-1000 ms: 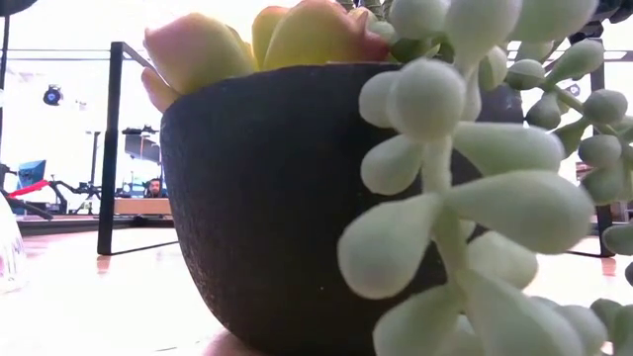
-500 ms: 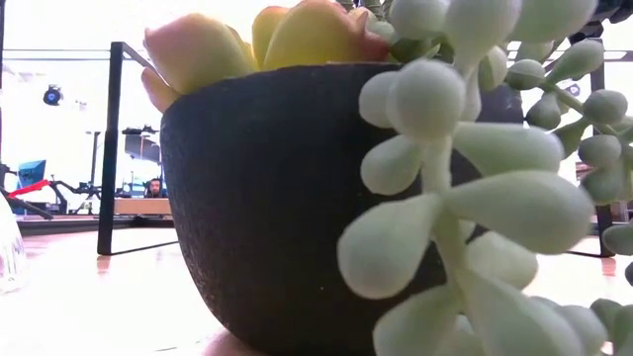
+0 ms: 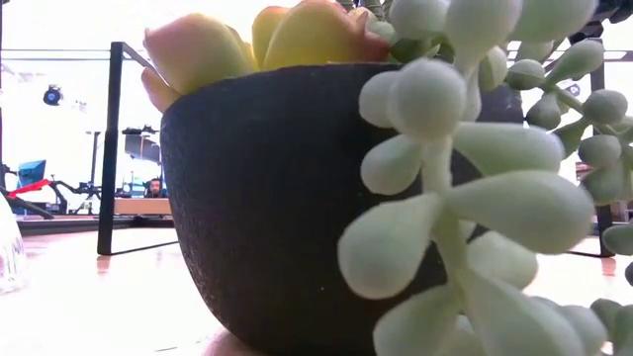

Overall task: Pick & Place candle stick holders
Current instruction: Put the left pink glass candle holder on the shelf

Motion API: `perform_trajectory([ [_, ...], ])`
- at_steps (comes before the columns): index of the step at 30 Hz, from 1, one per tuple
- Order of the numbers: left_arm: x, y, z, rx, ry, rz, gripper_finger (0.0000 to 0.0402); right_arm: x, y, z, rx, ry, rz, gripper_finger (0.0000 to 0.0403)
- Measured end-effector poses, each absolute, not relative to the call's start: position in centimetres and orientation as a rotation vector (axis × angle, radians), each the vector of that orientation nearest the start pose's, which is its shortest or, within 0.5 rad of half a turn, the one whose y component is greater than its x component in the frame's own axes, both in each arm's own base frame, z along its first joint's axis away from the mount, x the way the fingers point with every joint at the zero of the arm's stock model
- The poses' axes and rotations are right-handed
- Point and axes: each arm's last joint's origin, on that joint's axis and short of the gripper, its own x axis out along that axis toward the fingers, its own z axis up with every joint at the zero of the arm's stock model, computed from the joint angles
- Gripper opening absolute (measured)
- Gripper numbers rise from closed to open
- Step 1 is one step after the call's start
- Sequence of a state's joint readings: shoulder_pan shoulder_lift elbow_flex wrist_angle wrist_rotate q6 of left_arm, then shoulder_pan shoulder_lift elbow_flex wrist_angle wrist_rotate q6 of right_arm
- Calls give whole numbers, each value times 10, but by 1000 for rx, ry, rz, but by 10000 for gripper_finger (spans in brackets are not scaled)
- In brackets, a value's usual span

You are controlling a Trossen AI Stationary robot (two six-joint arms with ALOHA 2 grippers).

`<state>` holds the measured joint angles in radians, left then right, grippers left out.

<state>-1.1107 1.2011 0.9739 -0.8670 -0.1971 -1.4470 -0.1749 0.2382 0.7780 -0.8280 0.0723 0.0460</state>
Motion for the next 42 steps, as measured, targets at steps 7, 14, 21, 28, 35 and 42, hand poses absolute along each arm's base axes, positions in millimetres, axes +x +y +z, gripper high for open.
perform_trajectory([
  [7, 106, -193, 264, -608, 1206, 23, 7, 35, -8, 316, 60, 283, -252, 8],
  [14, 109, -191, 264, -629, 1170, 60, 7, 35, -8, 316, 60, 283, -253, 8],
  [21, 109, -189, 263, -623, 1171, 77, 7, 35, -8, 316, 60, 283, -252, 8],
  [28, 113, -183, 262, -677, 1079, 210, 7, 35, -8, 316, 60, 283, -253, 8],
  [35, 112, -179, 264, -727, 1049, 293, 11, 35, -8, 316, 60, 283, -252, 8],
  [42, 112, -178, 277, -593, 1033, 224, 67, 35, -8, 316, 60, 283, -252, 8],
])
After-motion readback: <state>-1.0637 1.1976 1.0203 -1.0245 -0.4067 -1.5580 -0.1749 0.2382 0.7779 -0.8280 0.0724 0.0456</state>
